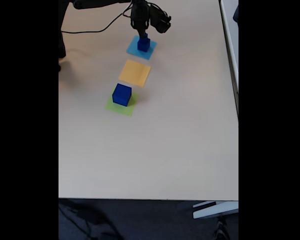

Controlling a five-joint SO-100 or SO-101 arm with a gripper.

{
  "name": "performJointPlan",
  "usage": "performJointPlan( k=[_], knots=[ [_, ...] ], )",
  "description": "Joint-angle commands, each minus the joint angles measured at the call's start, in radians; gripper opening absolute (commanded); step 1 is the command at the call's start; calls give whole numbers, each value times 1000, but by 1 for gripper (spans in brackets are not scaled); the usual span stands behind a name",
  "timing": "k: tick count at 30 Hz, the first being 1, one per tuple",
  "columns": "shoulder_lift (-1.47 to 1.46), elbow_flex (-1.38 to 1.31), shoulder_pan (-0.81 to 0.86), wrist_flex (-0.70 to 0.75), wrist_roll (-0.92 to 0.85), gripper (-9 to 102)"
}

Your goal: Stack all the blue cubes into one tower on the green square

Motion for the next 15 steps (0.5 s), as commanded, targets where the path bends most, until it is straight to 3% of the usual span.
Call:
performJointPlan(
  k=[1,15],
  knots=[
    [118,-29,26,21,-21,1],
    [218,-86,143,98,-178,2]
  ],
)
